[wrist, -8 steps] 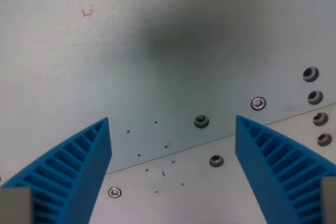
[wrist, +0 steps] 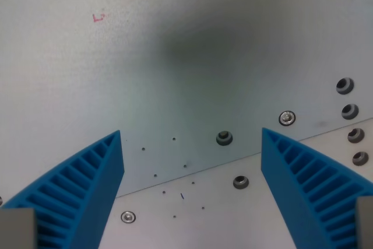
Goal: Rotate around gripper positive y
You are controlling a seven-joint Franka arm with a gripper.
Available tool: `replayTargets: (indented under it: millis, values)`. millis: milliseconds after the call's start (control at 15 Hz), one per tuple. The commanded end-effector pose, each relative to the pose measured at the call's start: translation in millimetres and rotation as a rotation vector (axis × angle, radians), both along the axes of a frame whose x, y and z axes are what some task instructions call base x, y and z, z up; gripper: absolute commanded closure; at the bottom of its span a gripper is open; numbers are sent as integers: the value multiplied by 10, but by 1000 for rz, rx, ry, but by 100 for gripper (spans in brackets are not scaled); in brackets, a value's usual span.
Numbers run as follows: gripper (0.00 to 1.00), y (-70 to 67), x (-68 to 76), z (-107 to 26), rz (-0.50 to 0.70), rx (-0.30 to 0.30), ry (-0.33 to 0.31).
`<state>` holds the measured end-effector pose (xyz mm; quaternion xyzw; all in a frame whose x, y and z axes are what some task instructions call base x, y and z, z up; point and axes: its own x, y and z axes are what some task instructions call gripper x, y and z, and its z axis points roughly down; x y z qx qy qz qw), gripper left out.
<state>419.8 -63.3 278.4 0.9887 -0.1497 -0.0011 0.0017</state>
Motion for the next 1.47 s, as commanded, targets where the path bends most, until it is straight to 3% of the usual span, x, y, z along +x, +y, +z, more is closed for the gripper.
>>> replayTargets:
  millis: [67, 1467]
  values:
    - [0, 3, -20, 14, 0, -30, -96]
    - [0, 3, -20, 14, 1, -103, -330]
